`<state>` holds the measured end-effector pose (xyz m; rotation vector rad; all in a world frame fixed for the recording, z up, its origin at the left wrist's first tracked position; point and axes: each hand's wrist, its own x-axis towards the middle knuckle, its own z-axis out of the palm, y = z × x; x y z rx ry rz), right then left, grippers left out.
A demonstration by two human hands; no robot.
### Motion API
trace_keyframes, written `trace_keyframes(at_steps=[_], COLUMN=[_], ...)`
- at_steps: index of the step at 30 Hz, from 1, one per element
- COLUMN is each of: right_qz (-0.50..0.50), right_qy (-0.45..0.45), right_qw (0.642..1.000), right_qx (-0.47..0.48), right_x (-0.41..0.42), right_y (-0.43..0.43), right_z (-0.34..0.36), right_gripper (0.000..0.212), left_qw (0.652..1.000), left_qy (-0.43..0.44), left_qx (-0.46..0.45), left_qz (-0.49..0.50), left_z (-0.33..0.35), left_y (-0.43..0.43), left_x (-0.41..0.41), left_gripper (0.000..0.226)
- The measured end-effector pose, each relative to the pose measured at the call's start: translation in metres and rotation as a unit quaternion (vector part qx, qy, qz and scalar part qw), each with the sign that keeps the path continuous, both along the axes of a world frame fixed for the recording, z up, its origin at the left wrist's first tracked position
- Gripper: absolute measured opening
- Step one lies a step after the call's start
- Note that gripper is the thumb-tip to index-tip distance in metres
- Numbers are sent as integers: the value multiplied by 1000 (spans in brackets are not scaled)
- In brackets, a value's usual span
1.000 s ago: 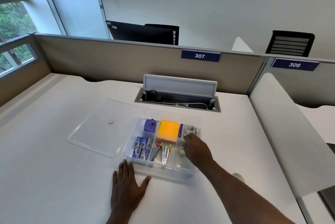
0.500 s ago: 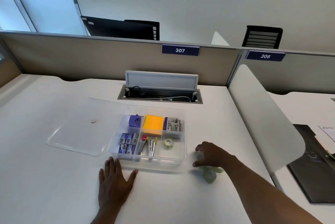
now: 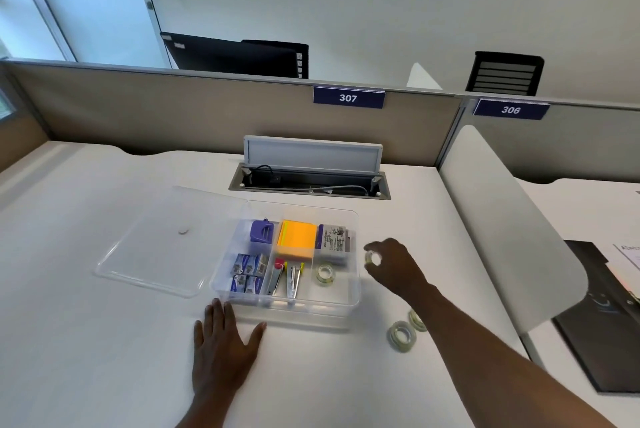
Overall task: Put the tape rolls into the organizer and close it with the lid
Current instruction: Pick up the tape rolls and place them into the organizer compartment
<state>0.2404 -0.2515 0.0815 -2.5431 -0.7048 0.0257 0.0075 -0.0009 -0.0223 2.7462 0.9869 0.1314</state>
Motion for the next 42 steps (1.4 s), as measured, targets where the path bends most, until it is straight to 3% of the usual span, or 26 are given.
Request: trace_keyframes(at_steps=[4,8,19,23,27,29,33,37,42], right_qz=[91,142,139,78,-86,-180,-287,-266,-262], right_qy=[50,91,125,48,-102,-88,27,130,137], right_qw=[995,983,975,995,991,980,945,931,932], right_qx=[4,-77,-118,-30,22,-10,-156,-214,-208], right_x=[-11,-28,-41,-38,-25,-21,-25,-29,-33], right_y=[39,64,75,74,57,38,-10,-43,-41], right_z=[22,16,-9,-3,3,0,-15,-31,-32], right_gripper=[38,38,41,26,22,19,24,37,11], left_qw=[1000,1000,1000,1000,1000,1000,1000,1000,1000], left_qy=[-3,-11,-4,-2,-9,-13,-6,-5,-7], left_qx=[3,-3,-2,5,8,9,14,9,4], left_qz=[-2,-2,-4,-5,-6,-7,-7,-6,-4], left_z=[1,2,2,2,2,1,1,1,1], left_y=[-1,-2,-1,-1,-1,-1,0,-1,-1], left_x=[0,0,0,0,-1,0,0,0,-1], left_gripper=[95,96,95,95,94,93,94,94,94])
